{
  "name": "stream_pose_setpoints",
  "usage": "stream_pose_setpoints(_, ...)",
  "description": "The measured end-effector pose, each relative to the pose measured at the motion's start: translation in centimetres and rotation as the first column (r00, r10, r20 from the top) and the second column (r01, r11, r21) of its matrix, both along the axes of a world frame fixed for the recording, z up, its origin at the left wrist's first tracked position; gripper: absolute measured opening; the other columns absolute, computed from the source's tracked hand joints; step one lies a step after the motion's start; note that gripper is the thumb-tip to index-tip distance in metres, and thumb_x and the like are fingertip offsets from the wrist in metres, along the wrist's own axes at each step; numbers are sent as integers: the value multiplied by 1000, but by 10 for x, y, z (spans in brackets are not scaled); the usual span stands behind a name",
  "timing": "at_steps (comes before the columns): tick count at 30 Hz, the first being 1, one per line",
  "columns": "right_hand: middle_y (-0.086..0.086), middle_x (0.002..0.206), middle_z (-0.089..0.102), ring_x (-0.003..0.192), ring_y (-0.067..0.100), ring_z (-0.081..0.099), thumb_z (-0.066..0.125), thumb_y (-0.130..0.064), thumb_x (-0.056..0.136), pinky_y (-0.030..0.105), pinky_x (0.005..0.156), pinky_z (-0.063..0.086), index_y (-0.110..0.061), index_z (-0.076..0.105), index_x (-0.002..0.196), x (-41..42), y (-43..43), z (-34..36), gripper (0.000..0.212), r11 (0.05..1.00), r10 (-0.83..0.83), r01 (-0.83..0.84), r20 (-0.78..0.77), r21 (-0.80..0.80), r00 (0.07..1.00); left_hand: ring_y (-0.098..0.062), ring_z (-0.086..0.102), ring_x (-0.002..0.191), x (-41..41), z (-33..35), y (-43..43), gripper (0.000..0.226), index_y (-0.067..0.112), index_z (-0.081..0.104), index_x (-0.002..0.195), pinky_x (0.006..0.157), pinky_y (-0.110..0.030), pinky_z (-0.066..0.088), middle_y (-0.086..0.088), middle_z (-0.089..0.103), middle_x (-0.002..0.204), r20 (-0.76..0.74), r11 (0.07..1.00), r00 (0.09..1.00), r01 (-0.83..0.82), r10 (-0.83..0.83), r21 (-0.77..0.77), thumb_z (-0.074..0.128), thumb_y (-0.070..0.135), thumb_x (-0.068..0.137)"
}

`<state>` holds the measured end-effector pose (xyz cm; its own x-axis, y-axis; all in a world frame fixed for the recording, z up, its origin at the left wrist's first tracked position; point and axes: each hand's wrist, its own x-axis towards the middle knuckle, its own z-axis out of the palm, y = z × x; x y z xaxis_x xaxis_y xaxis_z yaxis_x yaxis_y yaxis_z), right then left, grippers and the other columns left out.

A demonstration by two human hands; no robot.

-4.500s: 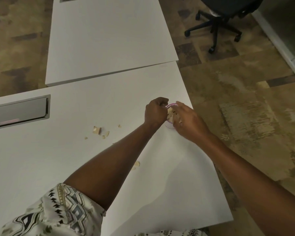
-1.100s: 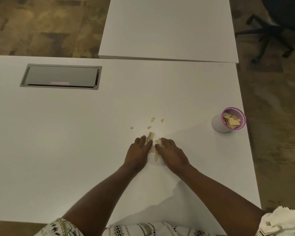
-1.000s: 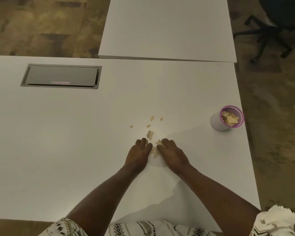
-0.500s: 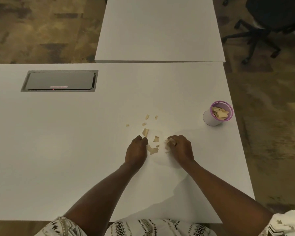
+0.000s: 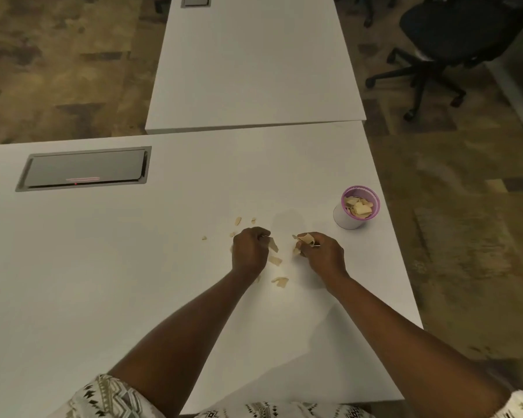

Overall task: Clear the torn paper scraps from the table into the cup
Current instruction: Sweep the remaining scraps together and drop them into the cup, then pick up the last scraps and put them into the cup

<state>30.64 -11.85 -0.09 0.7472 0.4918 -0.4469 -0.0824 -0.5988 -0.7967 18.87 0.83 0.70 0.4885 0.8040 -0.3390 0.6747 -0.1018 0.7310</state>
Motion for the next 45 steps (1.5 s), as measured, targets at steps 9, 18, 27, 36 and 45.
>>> stream_pose_setpoints(9, -8, 94, 71, 94, 18, 67, 68, -20, 90, 26, 83, 52, -21, 74, 108, 62, -20, 24, 19, 996, -83, 77, 137, 49, 987, -27, 71, 92, 74, 21, -17, 29, 10, 75, 107, 90, -41, 57, -10, 75, 102, 120, 996, 991, 65, -58, -53, 51, 4, 91)
stream_pose_setpoints(18, 11, 98, 73, 89, 28, 65, 66, -14, 86, 34, 79, 53, -11, 73, 103, 127, -28, 42, 19, 985, -123, 159, 373, -67, 920, -23, 68, 104, 149, 48, -36, 36, 10, 72, 115, 94, -29, 52, -9, 72, 113, 183, 980, 966, 195, -185, -39, 51, 0, 88)
stream_pose_setpoints(27, 8, 110, 73, 100, 27, 67, 59, -12, 89, 42, 90, 55, -12, 71, 113, 145, -27, 48, 27, 989, -90, 119, 295, -82, 951, -24, 62, 114, 174, 55, -48, 58, 21, 65, 128, 93, -27, 48, -6, 66, 127, 110, 904, 904, 422, -413, -67, 41, 18, 75)
stream_pose_setpoints(36, 4, 121, 66, 105, 24, 63, 56, -12, 84, 30, 88, 51, -19, 67, 117, 129, -35, 49, 36, 998, 35, -2, 524, -63, 851, -14, 61, 107, 161, 56, -47, 71, 29, 63, 126, 82, -15, 44, 2, 69, 121, 177, 902, 889, 431, -422, -16, 32, 21, 63)
stream_pose_setpoints(45, 12, 155, 36, 143, 28, 33, 60, -40, 91, 41, 112, 36, -7, 31, 150, 113, -34, 12, 74, 727, 676, -396, 482, -561, 557, -11, 53, 92, 110, 21, -35, 62, 23, 50, 139, 82, -23, 40, -4, 59, 121, 62, 933, 931, 358, -360, 44, 47, -2, 82)
